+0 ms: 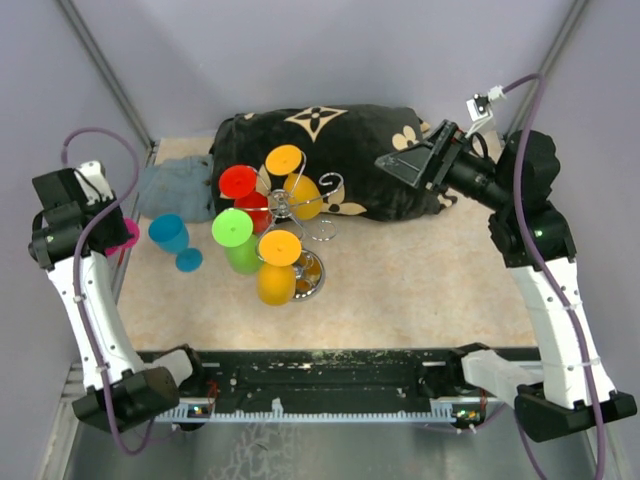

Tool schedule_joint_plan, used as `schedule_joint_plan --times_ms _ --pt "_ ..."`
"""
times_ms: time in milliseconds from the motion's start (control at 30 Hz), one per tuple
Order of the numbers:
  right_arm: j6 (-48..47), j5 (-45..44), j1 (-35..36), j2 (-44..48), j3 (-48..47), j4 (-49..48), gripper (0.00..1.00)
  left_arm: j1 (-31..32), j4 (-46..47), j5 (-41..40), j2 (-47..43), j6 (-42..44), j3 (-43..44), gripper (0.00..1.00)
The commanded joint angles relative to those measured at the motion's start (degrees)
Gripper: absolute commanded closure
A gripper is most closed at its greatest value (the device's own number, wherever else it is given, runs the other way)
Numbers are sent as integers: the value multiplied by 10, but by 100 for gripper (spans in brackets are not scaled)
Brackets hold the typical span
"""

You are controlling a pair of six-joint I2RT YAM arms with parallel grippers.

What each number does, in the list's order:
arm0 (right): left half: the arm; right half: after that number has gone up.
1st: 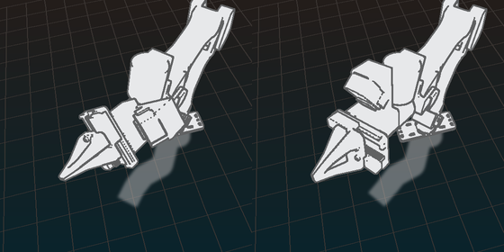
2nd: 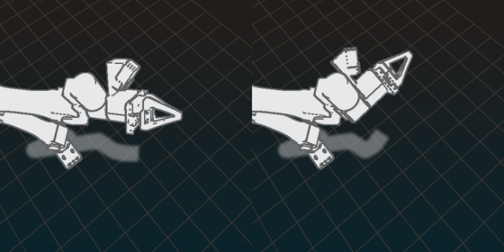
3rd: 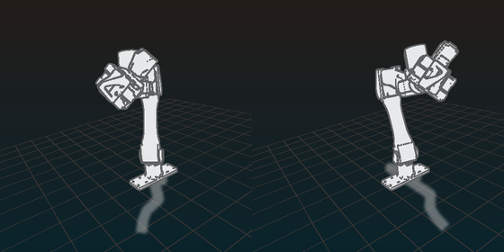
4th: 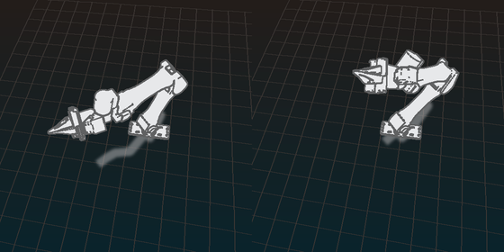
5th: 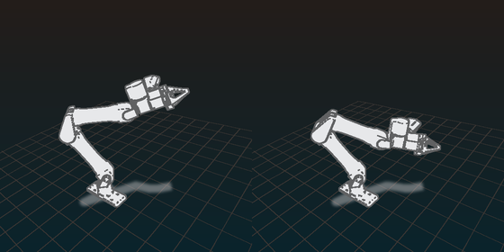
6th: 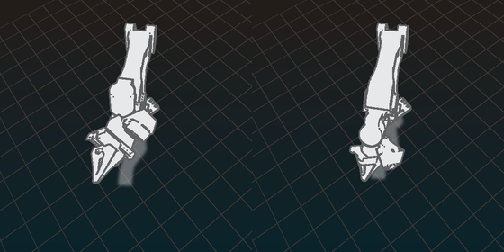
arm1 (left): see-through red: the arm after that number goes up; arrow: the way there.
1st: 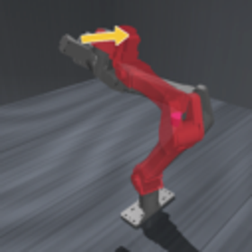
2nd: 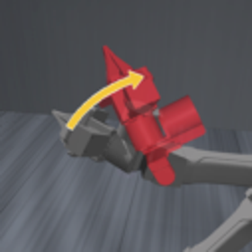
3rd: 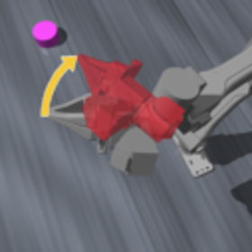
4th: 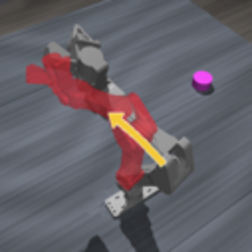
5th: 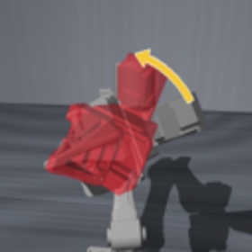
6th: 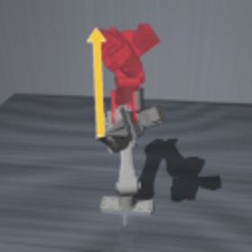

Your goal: Take the wine glass off the wine glass rack

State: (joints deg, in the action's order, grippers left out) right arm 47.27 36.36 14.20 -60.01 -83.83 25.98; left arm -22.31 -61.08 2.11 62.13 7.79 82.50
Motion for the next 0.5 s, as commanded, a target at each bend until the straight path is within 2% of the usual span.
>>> schedule_joint_plan --times_ms 0,167,467 --pt "-16 -6 0 -4 -51 5 22 -84 25 81 -1 13 -32 100" --pt "-8 -7 0 -15 -76 19 22 -176 52 143 19 37 -74 100" --pt "-4 -22 0 -28 -99 25 23 -185 39 179 45 101 -152 100"
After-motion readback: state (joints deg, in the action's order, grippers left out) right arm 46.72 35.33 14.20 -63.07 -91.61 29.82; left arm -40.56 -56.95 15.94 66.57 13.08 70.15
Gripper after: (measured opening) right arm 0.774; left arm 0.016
